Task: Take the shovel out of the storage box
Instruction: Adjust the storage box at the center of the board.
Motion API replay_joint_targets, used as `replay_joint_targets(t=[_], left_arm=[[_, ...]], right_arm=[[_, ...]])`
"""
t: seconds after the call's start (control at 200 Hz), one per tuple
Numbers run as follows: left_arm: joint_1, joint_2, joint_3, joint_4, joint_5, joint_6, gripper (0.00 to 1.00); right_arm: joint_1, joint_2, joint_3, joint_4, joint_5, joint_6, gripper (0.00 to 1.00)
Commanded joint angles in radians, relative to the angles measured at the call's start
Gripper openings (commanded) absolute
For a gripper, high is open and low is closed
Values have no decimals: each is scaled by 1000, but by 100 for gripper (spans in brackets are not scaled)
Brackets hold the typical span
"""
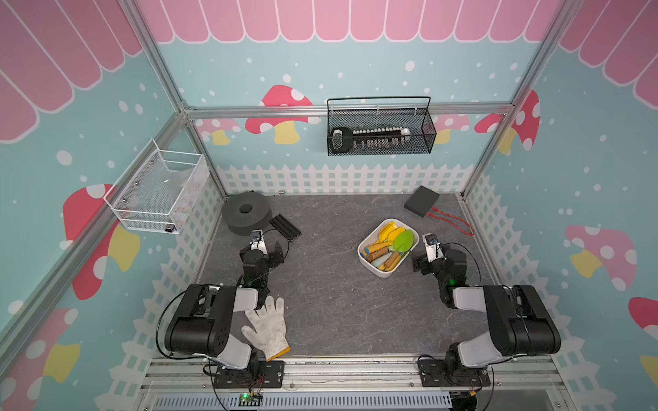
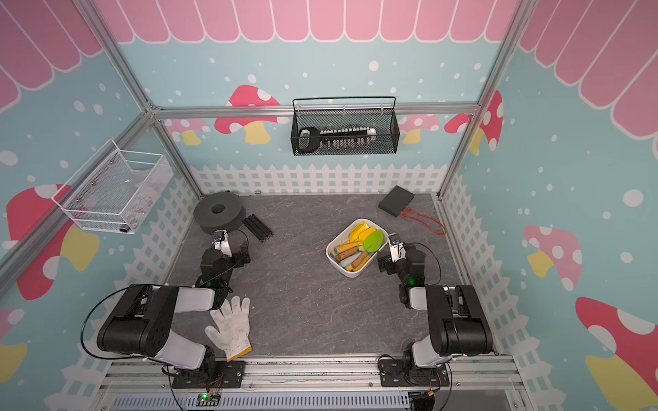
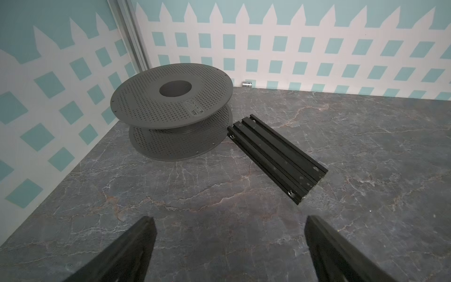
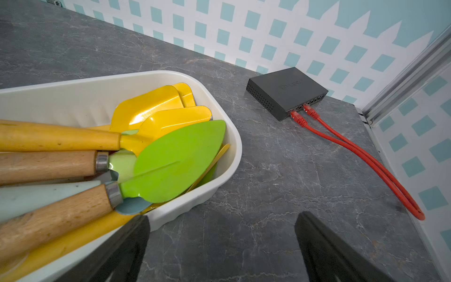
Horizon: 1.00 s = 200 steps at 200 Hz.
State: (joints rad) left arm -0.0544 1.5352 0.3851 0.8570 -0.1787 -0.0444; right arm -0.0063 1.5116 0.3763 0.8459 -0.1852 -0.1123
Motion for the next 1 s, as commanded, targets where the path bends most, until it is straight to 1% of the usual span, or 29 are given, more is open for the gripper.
replay_joint_targets(t=[0.0,0.42,0.49,0.52,0.575,0.68,0.74,0.77,0.901,0.996], left_arm=[[5,-3,14,3,10,11,99],[12,-3,20,-6,19,5,99],[12,-9,14,7,15,9,99],[11,-29,15,-15,4,2,99],[11,-82,23,-78,-31,-14,99],[1,-167,41,-175,-95,-22,99],[-28,-211,57,-223,-135,-6,99],[-50,-239,60,-236,-184,6,99],[-134,-382,59,-253,-217,6,98],[-174,-437,117,-376,-168,-30,98]], right_arm=[[6,7,6,18,-26,-7,99],[5,7,7,14,-18,-2,99],[6,7,4,25,-11,-2,92],[9,-4,5,22,5,1,89],[17,-59,18,-50,48,11,87],[40,-216,77,-286,153,35,84],[43,-300,110,-416,219,130,83],[43,-336,125,-478,240,183,82],[45,-448,184,-704,226,310,77],[47,-480,229,-854,202,414,73]])
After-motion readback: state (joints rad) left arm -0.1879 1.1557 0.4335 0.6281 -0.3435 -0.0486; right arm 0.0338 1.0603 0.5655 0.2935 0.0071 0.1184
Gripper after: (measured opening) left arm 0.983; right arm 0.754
